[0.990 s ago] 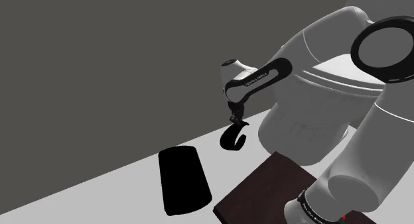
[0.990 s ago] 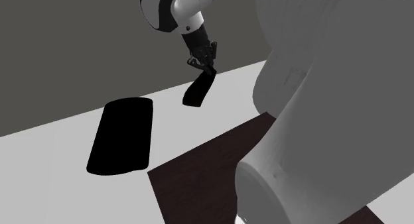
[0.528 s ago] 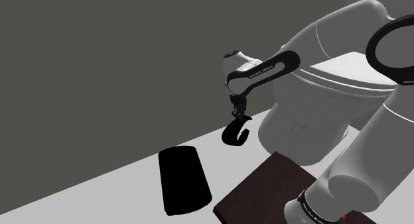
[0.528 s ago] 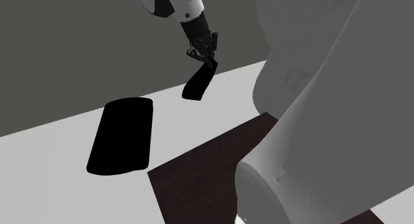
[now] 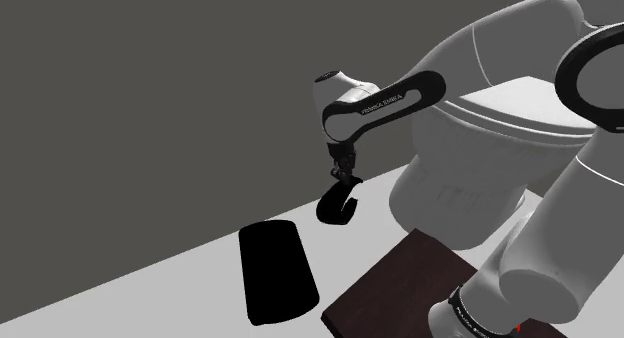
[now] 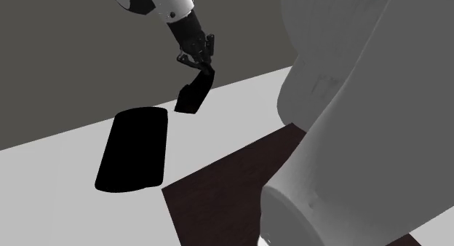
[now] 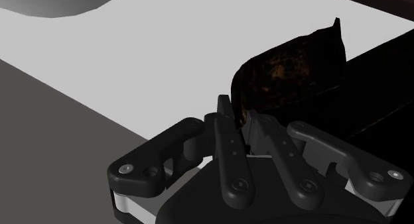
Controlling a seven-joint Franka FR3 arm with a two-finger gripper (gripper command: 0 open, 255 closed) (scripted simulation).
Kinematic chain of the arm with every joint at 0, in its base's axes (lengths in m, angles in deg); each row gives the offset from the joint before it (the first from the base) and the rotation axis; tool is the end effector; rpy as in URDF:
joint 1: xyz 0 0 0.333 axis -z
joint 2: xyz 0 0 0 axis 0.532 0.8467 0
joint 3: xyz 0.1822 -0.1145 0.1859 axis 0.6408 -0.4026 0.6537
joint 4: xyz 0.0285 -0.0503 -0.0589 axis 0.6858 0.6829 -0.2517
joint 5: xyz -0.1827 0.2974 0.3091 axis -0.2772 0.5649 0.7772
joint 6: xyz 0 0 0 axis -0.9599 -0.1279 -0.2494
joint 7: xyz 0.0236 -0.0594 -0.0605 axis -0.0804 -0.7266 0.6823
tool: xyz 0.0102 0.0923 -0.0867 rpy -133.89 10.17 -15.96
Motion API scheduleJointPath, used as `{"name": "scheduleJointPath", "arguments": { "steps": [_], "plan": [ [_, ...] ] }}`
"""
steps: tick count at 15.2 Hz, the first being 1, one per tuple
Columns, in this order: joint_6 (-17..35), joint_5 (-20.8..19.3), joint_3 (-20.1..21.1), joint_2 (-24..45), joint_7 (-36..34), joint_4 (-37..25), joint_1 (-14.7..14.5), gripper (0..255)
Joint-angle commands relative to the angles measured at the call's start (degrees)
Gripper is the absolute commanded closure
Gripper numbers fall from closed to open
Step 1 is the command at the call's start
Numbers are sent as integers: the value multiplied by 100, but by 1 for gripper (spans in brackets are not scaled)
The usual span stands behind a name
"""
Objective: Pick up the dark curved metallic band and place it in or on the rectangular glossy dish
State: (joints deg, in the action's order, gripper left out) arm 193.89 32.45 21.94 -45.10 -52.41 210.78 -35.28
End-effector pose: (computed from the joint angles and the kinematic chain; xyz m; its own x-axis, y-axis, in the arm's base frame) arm 0.5477 0.0331 0.2270 0.9071 0.2472 -0.3406 0.3165 -0.9341 0.1651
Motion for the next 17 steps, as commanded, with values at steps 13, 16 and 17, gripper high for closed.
{"name": "scheduleJointPath", "arguments": {
  "steps": [13, 16, 17],
  "plan": [
    [-950, 495, 860, 933, -1531, -1578, -1033, 255],
    [-1145, 530, 972, 1204, -1789, -2006, -1220, 255],
    [-1079, 521, 969, 1238, -1800, -1972, -1221, 255]
  ]
}}
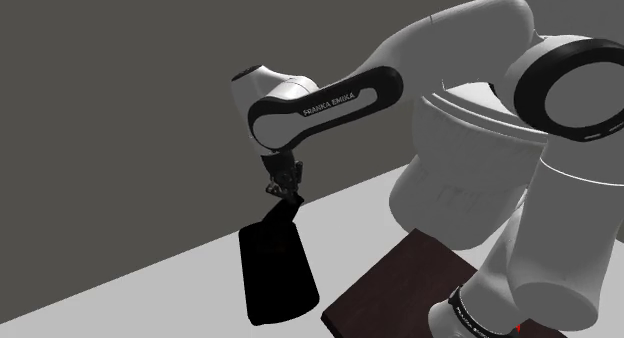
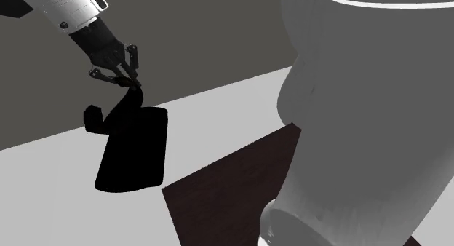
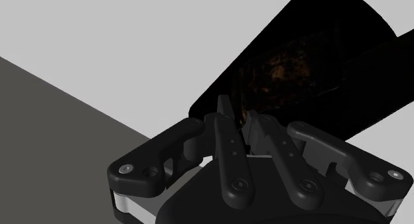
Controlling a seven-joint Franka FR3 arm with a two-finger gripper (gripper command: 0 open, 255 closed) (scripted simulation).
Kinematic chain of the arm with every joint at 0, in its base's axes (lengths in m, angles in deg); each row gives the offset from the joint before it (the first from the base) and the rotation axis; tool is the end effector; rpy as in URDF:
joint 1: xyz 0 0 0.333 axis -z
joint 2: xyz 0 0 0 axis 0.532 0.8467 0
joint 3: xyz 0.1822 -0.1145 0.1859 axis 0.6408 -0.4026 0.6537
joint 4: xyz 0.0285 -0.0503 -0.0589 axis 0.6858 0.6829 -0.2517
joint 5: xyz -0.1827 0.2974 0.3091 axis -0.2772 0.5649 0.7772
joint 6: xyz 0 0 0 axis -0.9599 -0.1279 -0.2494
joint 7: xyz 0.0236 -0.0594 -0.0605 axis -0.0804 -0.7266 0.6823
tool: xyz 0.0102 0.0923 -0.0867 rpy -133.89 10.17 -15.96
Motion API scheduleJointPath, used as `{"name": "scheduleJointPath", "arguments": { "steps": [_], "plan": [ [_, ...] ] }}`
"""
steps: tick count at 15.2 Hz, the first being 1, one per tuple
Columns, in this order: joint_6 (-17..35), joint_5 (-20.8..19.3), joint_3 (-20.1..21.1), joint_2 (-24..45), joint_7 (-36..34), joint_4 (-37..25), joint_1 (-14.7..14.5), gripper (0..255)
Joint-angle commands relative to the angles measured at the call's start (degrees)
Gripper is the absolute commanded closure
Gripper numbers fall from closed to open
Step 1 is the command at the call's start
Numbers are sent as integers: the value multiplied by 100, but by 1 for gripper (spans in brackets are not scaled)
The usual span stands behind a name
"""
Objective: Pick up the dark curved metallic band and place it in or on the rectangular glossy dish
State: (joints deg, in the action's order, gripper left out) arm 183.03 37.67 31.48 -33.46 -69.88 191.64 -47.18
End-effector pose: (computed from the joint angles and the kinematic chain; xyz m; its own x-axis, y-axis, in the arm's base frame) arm 0.5603 0.2667 0.2547 0.9072 0.2471 -0.3405 0.3164 -0.9341 0.1652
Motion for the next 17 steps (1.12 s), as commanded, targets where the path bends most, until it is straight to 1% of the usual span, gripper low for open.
{"name": "scheduleJointPath", "arguments": {
  "steps": [1, 17],
  "plan": [
    [72, -11, 12, 109, -64, -26, -33, 255],
    [1094, -207, -60, 814, -268, 322, -70, 255]
  ]
}}
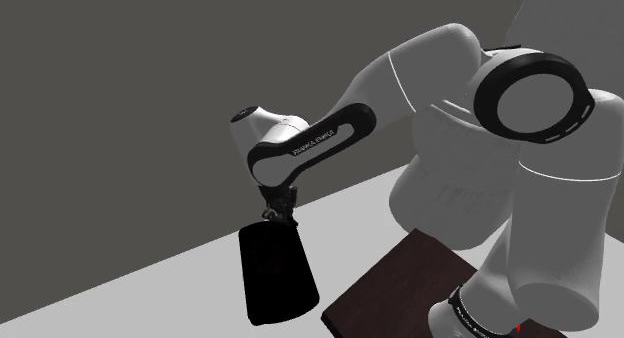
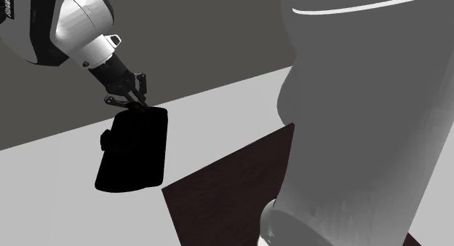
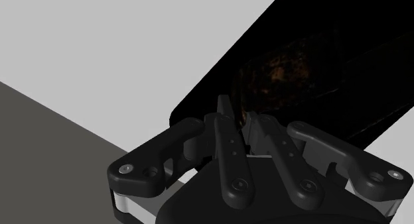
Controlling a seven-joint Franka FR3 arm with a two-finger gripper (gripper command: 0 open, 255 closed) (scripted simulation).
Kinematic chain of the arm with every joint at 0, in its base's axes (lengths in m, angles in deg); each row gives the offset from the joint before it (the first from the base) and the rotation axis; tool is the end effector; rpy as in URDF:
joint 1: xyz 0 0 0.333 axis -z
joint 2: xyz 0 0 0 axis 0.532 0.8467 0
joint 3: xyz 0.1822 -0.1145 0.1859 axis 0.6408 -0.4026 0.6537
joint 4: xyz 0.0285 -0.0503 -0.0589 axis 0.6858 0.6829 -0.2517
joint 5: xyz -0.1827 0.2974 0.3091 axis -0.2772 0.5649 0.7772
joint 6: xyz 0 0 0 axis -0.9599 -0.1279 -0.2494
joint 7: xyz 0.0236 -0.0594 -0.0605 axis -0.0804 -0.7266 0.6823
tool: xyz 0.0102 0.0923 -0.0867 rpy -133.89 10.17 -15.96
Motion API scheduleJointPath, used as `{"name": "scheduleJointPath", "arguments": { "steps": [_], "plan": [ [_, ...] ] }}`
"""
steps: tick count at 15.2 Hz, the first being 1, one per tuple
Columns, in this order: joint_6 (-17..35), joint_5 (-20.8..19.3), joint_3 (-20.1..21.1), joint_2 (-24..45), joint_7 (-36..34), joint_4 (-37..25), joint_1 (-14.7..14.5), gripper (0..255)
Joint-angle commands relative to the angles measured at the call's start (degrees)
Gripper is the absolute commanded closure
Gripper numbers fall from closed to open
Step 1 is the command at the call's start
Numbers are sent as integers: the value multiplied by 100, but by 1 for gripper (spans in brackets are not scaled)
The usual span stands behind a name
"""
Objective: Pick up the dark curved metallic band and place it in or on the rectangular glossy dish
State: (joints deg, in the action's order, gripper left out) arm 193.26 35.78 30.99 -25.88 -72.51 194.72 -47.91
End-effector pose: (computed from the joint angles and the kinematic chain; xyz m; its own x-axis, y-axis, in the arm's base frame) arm 0.5485 0.2694 0.1564 0.9073 0.2460 -0.3411 0.3155 -0.9344 0.1654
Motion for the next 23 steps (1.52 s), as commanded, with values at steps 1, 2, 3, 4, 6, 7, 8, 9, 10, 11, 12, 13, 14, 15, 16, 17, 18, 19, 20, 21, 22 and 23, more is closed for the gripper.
{"name": "scheduleJointPath", "arguments": {
  "steps": [1, 2, 3, 4, 6, 7, 8, 9, 10, 11, 12, 13, 14, 15, 16, 17, 18, 19, 20, 21, 22, 23],
  "plan": [
    [71, -18, -11, 55, -5, 14, 3, 255],
    [71, -18, -11, 56, -5, 14, 3, 255],
    [71, -18, -11, 56, -5, 14, 3, 255],
    [71, -18, -11, 56, -5, 14, 3, 255],
    [71, -18, -11, 56, -5, 14, 3, 255],
    [71, -18, -11, 56, -5, 14, 3, 255],
    [71, -18, -11, 56, -5, 14, 3, 255],
    [71, -18, -11, 56, -5, 14, 3, 0],
    [71, -18, -11, 56, -5, 14, 3, 0],
    [71, -18, -11, 56, -5, 14, 3, 0],
    [71, -18, -11, 56, -5, 14, 3, 0],
    [71, -18, -11, 56, -5, 14, 3, 0],
    [71, -18, -11, 56, -5, 14, 3, 0],
    [-112, 8, 4, 16, 13, -131, -8, 0],
    [-296, 32, 18, -16, 29, -284, -21, 0],
    [-481, 54, 30, -41, 43, -445, -34, 0],
    [-628, 69, 39, -55, 54, -579, -46, 0],
    [-628, 69, 39, -55, 54, -579, -46, 0],
    [-628, 69, 39, -56, 54, -577, -46, 0],
    [-628, 69, 39, -55, 54, -579, -46, 0],
    [-628, 69, 39, -55, 54, -579, -46, 0],
    [-628, 69, 38, -55, 54, -579, -47, 0]
  ]
}}
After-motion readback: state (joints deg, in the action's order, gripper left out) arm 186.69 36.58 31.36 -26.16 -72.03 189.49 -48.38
